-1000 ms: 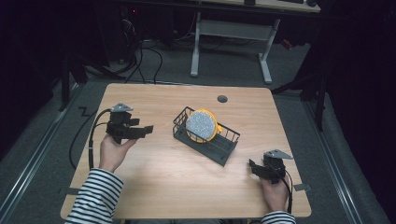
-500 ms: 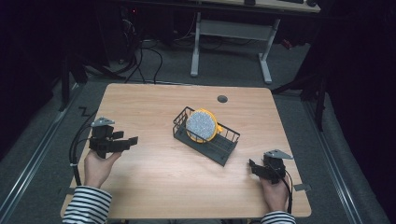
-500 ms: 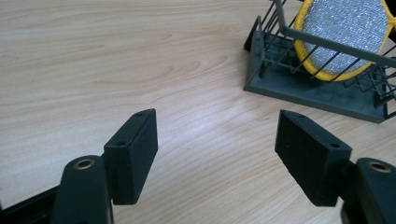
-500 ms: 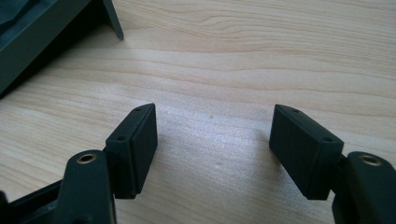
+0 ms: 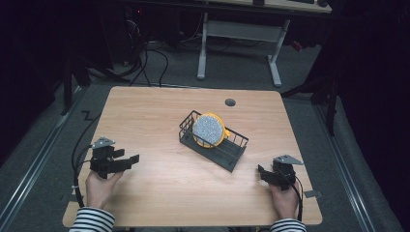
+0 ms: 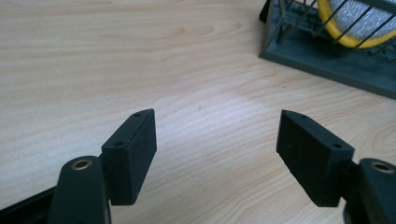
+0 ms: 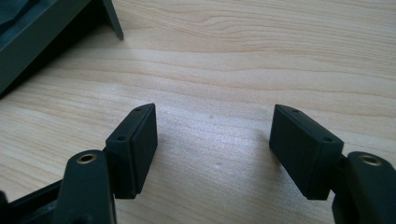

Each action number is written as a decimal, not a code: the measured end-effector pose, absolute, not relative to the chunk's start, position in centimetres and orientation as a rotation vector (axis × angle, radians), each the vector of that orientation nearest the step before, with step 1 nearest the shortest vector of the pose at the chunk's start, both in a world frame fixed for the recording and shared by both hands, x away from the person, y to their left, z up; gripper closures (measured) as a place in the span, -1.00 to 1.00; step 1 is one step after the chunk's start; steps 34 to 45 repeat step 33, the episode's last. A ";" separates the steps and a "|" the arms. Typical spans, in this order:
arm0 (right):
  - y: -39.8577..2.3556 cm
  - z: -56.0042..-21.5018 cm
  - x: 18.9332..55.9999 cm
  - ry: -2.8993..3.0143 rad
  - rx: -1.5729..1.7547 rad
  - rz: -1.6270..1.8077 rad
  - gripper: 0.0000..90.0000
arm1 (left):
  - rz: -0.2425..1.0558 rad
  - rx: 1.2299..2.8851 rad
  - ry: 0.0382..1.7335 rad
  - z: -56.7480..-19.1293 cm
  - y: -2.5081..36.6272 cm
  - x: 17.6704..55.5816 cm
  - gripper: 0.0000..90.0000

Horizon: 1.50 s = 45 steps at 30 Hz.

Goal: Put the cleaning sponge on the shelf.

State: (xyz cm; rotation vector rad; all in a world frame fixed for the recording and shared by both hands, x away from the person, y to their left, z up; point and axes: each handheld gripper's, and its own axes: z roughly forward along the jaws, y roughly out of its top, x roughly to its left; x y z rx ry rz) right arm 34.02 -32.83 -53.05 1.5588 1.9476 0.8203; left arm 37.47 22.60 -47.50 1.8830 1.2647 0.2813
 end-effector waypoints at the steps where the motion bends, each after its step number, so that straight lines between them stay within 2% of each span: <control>1: -32.8 -53.1 34.0 1.947 1.559 0.820 -0.28 | 0.295 1.894 1.266 -48.0 22.4 37.1 -0.34; 10: -32.8 -53.1 34.0 1.948 1.559 0.820 -0.28 | 0.346 1.922 1.309 -50.7 21.9 36.1 -0.33; 15: -32.8 -53.1 34.0 1.947 1.559 0.820 -0.28 | 0.439 1.908 1.344 -51.9 21.7 36.2 -0.28; 23: -32.8 -53.0 34.0 1.947 1.559 0.820 -0.28 | 0.507 1.936 1.382 -53.3 21.4 36.9 -0.28; 26: -32.8 -53.0 34.0 1.947 1.560 0.820 -0.28 | 0.589 1.957 1.353 -53.7 21.0 36.7 -0.28; 45: -32.8 -53.1 34.0 1.946 1.560 0.820 -0.28 | 0.592 1.946 1.371 -53.7 20.7 36.6 -0.33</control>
